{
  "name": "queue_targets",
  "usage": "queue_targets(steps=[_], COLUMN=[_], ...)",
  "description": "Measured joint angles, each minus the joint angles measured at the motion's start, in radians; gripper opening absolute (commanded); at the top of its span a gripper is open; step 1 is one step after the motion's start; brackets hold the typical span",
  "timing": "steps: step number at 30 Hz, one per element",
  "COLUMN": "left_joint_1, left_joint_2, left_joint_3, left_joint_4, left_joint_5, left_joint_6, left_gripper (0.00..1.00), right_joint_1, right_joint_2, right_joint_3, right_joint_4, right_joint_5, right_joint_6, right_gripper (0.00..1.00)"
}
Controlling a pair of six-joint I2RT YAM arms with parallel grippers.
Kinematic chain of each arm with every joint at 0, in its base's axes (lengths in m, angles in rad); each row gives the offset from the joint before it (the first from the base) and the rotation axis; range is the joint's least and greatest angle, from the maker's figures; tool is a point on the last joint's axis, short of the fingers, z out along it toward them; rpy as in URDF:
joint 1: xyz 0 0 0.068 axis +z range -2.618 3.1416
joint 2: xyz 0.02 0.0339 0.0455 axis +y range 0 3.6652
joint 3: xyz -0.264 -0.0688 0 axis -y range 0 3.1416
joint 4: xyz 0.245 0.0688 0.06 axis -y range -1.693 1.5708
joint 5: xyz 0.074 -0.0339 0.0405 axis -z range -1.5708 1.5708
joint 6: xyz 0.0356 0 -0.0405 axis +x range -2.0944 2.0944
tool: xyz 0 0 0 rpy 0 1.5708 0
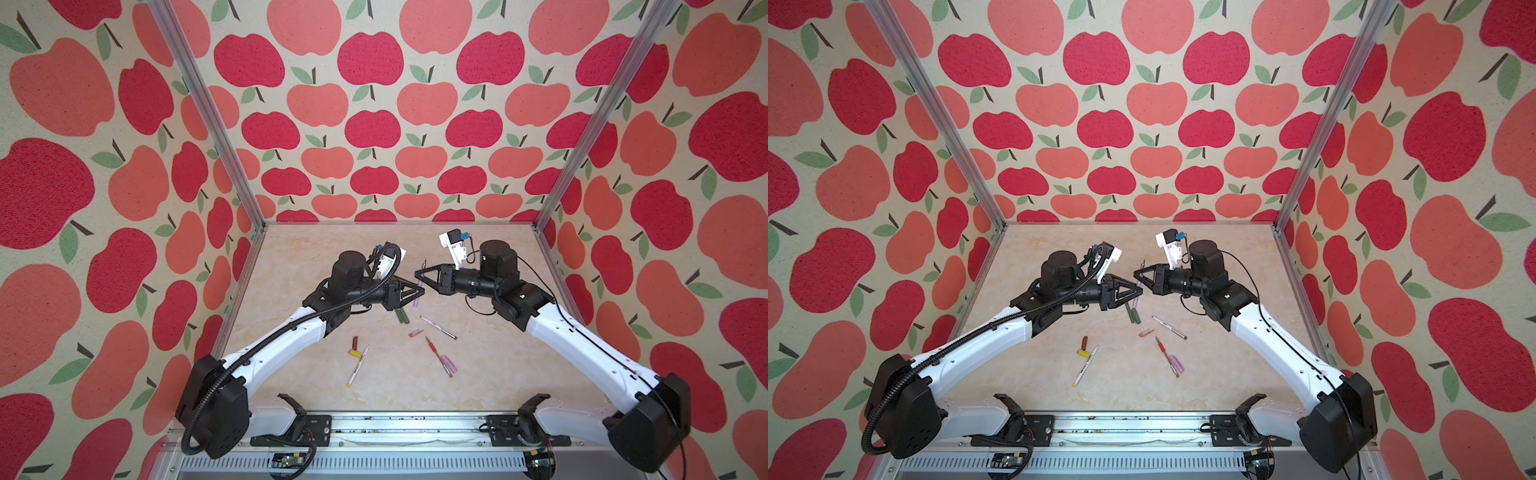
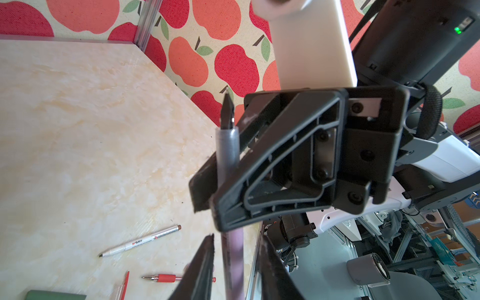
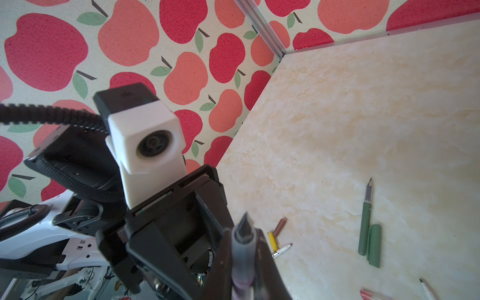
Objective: Insert the pens into the pen caps
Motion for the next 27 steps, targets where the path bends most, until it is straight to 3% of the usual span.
queue_targets(steps=[3, 9, 16, 22, 27], left_joint_1=[-0.002, -0.003, -0.003, -0.003, -0.003], left_joint_2=[0.000, 0.000, -0.001, -0.001, -0.001], left_joint_3=[-0.013, -0.019, -0.019, -0.019, -0.019], left_joint_4=[0.011, 0.023, 0.033, 0.032, 0.029], left_joint_5=[0.000, 0.000, 0.000, -0.003, -0.008], left_joint_6=[0.000, -0.010, -0.011, -0.011, -0.011], left_gripper=[0.38, 0.26, 0.23, 0.13, 0.14], right_joint_1=[0.000, 0.000, 0.020, 0.027, 0.031], right_joint_2=[0.002, 0.006, 0.010, 0.010, 0.010], right_joint_3=[0.000, -0.002, -0.002, -0.002, -0.002], right_joint_4=[0.013, 0.028, 0.023, 0.023, 0.021], right_joint_5=[-0.001, -0.002, 0.002, 0.002, 0.010], right_joint_6=[0.009, 0.011, 0.004, -0.009, -0.023], right_gripper=[0.00, 0.00, 0.00, 0.00, 0.00])
